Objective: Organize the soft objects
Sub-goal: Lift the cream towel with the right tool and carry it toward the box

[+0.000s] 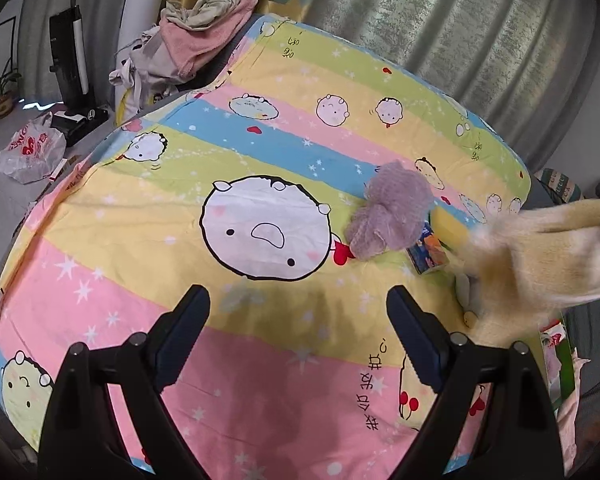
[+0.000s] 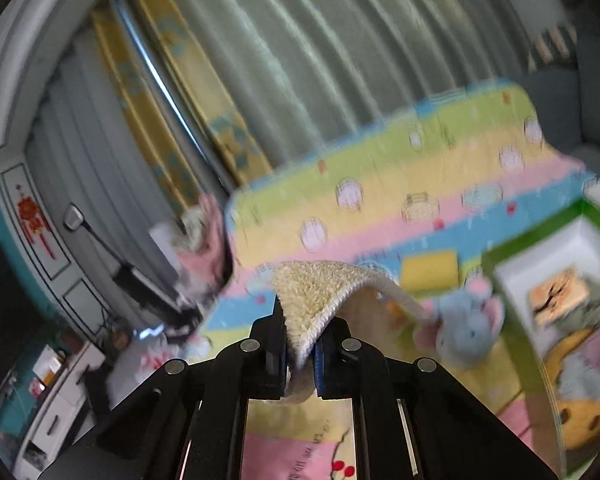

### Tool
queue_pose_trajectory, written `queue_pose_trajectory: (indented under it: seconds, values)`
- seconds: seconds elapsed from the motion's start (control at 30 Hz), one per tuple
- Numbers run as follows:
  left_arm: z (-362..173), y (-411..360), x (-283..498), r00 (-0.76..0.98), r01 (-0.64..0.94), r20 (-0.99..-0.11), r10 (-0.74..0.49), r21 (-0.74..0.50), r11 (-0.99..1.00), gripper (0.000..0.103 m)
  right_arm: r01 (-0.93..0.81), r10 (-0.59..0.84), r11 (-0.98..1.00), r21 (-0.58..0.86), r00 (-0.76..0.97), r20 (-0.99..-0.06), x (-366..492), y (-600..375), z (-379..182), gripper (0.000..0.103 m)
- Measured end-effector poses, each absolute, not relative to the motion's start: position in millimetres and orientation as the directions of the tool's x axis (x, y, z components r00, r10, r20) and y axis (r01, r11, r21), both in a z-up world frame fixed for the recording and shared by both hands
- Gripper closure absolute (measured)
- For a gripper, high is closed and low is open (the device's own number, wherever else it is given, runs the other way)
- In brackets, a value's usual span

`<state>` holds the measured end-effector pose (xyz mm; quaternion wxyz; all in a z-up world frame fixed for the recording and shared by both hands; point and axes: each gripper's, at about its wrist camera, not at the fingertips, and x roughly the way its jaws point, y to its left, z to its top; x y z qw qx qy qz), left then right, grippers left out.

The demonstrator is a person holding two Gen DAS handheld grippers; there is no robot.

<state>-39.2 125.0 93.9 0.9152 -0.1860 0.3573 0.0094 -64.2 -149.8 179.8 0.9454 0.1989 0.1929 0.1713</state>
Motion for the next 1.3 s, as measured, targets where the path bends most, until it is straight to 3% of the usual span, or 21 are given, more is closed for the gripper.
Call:
queue_pose_trajectory:
  seconds: [0.07, 0.2, 0.47, 0.77, 0.93, 1.07, 1.13, 1.2, 1.27, 1.3]
  values:
    - [95, 123, -40, 0.747, -0.143, -0.654, -0.122, -0.336, 0.931, 0.013, -0.298, 0.426, 0.851, 0.432, 0.874, -0.236, -85, -150, 196, 0.092]
    - [93, 122, -39, 0.738, -0.141, -0.662, -0.131, -0.341, 0.929, 0.013, -0.346, 0.464, 0.85, 0.396, 0.849, -0.254, -88, -136, 205, 0.092]
    - [90, 124, -39, 0.727, -0.199, -0.685, -0.045, -0.273, 0.941, 0.013, -0.354, 0.506, 0.858, 0.373, 0.714, -0.485, -55, -101, 157, 0.092]
    - [83, 120, -35, 0.705, -0.178, -0.706, -0.07, -0.272, 0.946, 0.013, -0.25, 0.475, 0.88, 0.404, 0.45, -0.756, 2, -94, 60, 0.092]
    - [76, 112, -30, 0.683, -0.146, -0.72, -0.124, -0.301, 0.943, 0.013, -0.208, 0.426, 0.904, 0.375, 0.346, -0.836, 15, -88, 20, 0.092]
    - [71, 103, -25, 0.664, -0.114, -0.731, -0.158, -0.308, 0.945, 0.013, -0.221, 0.428, 0.902, 0.372, 0.339, -0.837, 10, -91, 28, 0.091]
    - [68, 98, -22, 0.652, -0.097, -0.739, -0.172, -0.306, 0.947, 0.013, -0.232, 0.421, 0.904, 0.358, 0.344, -0.839, 3, -96, 36, 0.083]
    - [64, 93, -19, 0.638, -0.082, -0.746, -0.193, -0.314, 0.946, 0.013, -0.234, 0.41, 0.91, 0.343, 0.376, -0.831, -2, -103, 48, 0.054]
    - [60, 89, -15, 0.618, -0.062, -0.752, -0.229, -0.337, 0.939, 0.013, -0.23, 0.407, 0.912, 0.338, 0.432, -0.805, -8, -114, 61, 0.036]
    - [57, 85, -12, 0.605, -0.048, -0.755, -0.254, -0.353, 0.934, 0.013, -0.227, 0.414, 0.91, 0.346, 0.457, -0.787, -10, -121, 68, 0.034]
